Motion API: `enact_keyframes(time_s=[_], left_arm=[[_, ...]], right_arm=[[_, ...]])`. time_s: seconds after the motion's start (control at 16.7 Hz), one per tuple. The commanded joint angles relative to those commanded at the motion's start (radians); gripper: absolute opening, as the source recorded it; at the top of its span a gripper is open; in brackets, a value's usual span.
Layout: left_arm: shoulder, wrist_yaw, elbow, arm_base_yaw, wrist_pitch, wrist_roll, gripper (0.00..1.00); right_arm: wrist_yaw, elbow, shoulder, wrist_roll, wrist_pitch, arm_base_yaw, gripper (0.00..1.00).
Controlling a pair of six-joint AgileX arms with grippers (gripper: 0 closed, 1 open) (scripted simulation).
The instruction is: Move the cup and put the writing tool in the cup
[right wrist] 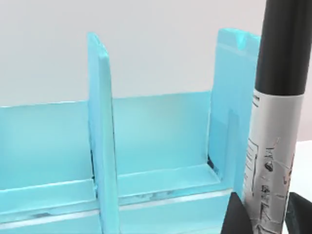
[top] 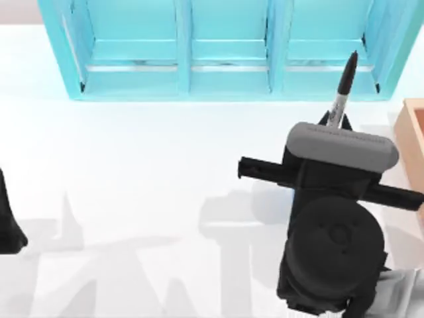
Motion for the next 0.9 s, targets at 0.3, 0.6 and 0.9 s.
enact_keyframes(time_s=[0.3, 0.6, 0.9], left_arm=[[0.000, 0.000, 0.000, 0.000, 0.000, 0.000, 1.00], [0.000, 0.000, 0.000, 0.000, 0.000, 0.000, 1.00], [0.000, 0.000, 0.000, 0.000, 0.000, 0.000, 1.00]], right_arm=[[-0.102, 0.008, 0.064, 0.015, 0.041, -0.103, 0.00], [-0.106, 0.009, 0.067, 0.016, 0.043, -0.107, 0.08], [-0.106, 0.009, 0.067, 0.016, 0.043, -0.107, 0.45]])
